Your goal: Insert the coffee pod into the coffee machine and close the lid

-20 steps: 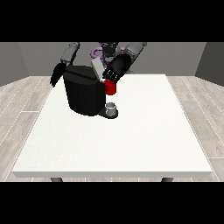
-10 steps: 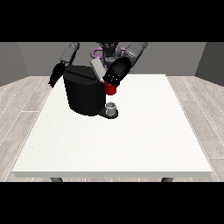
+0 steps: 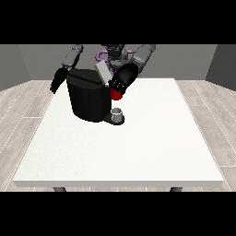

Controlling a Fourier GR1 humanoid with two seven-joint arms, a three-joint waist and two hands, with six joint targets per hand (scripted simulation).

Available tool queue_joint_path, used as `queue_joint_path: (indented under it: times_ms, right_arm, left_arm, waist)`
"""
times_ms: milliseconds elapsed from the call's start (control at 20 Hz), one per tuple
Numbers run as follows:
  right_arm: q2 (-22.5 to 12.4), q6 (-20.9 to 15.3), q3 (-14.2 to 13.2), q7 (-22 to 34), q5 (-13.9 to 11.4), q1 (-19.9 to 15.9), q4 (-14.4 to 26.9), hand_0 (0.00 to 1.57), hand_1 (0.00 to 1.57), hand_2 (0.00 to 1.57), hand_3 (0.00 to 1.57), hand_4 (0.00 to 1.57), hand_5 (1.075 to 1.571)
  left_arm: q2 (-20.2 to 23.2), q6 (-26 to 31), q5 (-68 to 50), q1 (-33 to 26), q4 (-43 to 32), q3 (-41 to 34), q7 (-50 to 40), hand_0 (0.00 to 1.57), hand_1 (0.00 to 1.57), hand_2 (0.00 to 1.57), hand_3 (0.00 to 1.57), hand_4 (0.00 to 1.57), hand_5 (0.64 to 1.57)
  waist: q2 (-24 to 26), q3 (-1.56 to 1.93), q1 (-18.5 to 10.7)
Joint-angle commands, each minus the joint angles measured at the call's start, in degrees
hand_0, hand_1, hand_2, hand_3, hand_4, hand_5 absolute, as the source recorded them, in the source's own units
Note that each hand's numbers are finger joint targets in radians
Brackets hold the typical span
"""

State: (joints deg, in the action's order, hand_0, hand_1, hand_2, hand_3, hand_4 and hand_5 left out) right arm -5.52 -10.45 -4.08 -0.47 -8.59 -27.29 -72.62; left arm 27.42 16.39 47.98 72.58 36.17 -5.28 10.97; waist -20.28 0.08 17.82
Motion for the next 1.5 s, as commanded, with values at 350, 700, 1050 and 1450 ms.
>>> queue_joint_path:
  times_ms: [350,700,1050,1450]
  right_arm:
    - [0.7,-1.6,0.9,2.7,-1.6,-2.3,0.2,0.00,0.00,0.00,0.00,0.07,1.571]
    - [0.9,-2.6,1.4,1.7,-2.6,-2.4,-1.0,0.00,0.00,0.00,0.00,0.16,1.571]
    - [0.9,-2.6,2.4,3.7,-3.6,-4.7,-2.5,0.00,0.00,0.00,0.00,0.15,1.571]
    - [2.0,-2.2,2.6,1.8,-3.0,-1.5,-1.0,0.00,0.00,0.00,0.00,0.15,1.571]
  left_arm:
    - [-2.4,-4.7,1.1,-0.3,0.0,0.1,1.9,1.23,1.23,1.21,0.97,0.00,1.571]
    - [4.0,-4.8,3.2,1.5,-0.3,0.2,6.8,1.00,1.00,1.02,0.72,0.00,1.571]
    - [4.1,-7.9,5.2,2.0,-1.2,0.0,4.7,0.00,0.00,0.63,0.51,0.00,1.571]
    - [3.3,-7.0,5.5,0.8,-0.7,0.3,5.1,0.00,0.00,0.43,0.33,0.00,1.571]
  waist:
    - [-0.3,-0.09,-0.2]
    - [-3.2,-0.08,0.9]
    - [-4.4,-0.08,2.1]
    - [-1.8,-0.06,0.8]
